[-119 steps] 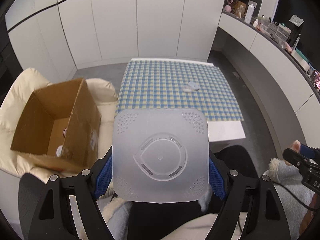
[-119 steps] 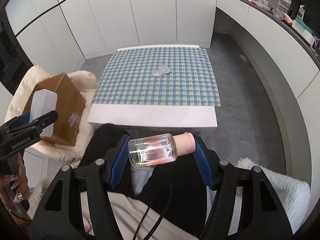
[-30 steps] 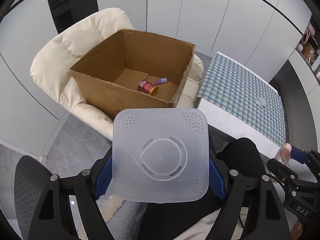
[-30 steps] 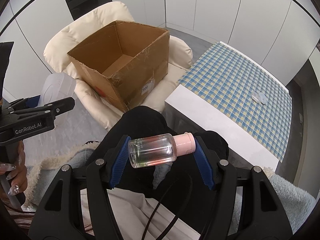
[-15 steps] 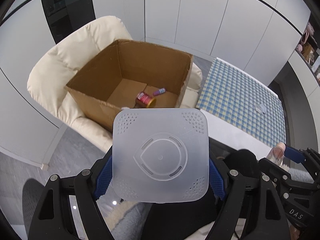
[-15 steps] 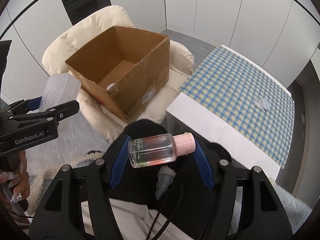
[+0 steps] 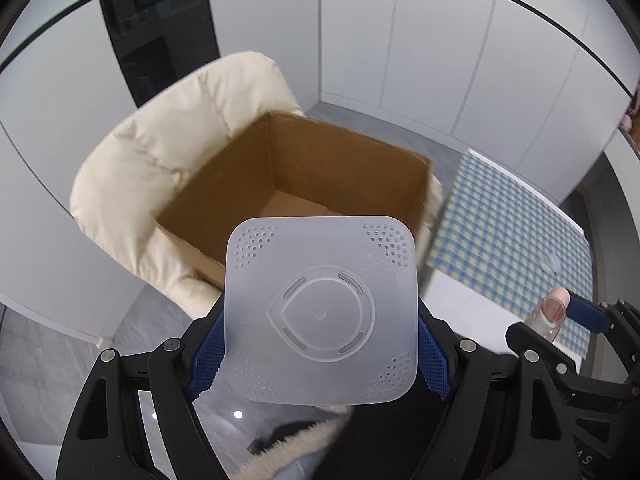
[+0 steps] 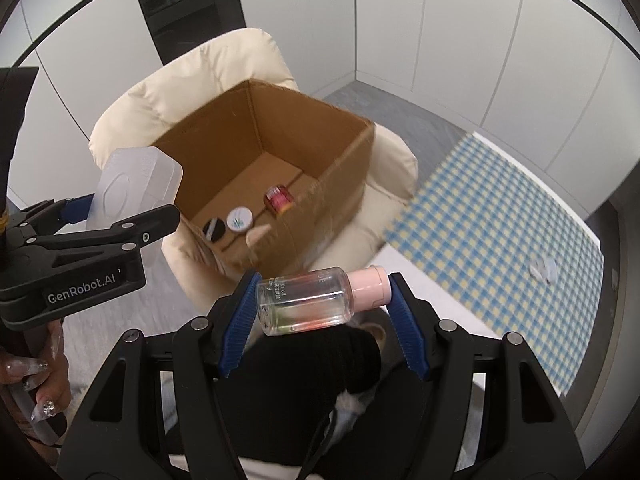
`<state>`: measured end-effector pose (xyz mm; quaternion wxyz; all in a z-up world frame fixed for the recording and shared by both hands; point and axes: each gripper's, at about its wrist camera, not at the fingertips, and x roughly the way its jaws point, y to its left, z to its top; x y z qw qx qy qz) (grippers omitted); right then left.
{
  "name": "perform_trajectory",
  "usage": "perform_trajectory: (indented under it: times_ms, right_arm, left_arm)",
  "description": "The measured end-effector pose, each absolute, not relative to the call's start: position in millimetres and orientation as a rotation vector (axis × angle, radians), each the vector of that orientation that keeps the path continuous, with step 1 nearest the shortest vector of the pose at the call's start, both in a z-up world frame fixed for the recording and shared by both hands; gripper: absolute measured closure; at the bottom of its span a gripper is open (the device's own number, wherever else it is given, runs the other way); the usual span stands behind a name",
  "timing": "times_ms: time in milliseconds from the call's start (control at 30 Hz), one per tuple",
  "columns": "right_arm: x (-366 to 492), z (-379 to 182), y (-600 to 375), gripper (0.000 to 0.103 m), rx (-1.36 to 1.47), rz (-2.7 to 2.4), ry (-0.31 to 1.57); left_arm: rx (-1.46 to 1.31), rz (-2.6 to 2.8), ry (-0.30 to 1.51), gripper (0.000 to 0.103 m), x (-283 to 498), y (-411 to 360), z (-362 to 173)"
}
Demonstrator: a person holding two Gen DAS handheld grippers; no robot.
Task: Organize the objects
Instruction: 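Swing both tools over the cardboard box on the armchair, holding jar and container, then lower the glass jar into the box with the right tool while the left tool lowers the container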
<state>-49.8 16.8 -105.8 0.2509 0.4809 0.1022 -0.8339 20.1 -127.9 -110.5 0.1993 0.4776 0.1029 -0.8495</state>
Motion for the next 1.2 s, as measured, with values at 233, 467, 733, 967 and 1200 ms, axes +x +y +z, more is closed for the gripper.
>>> perform_trajectory:
  times_ms: [233, 467, 733, 967, 1200]
  right_arm:
    - [-83.3, -107.7, -19.7, 0.037, 1.277, -2.241, 0.307]
    - [-111.1, -124.0, -54.1, 0.037, 1.277, -2.197, 0.353]
    - [-139.8, -159.9, -83.9, 0.037, 1.330, -2.141, 0.420]
    - [-155.4, -185.3, -101.3, 0.037, 1.355, -2.099, 0.445]
    - [-164.0, -200.4, -109.1, 0.037, 1.375, -2.080, 0.456]
  left_arm:
    - [1.303, -2.315, 0.305, 0.021, -2.5, -164.2, -112.8]
    - [1.326, -2.262, 0.363, 0.021, -21.5, -187.8, -130.9]
    - [1.374, -2.177, 0.383, 0.021, -35.5, -212.4, -163.3]
    - [1.390, -2.139, 0.400, 0.021, -45.1, -224.8, -181.5]
    - [1.411, -2.125, 0.408, 0.021, -53.5, -227.3, -192.7]
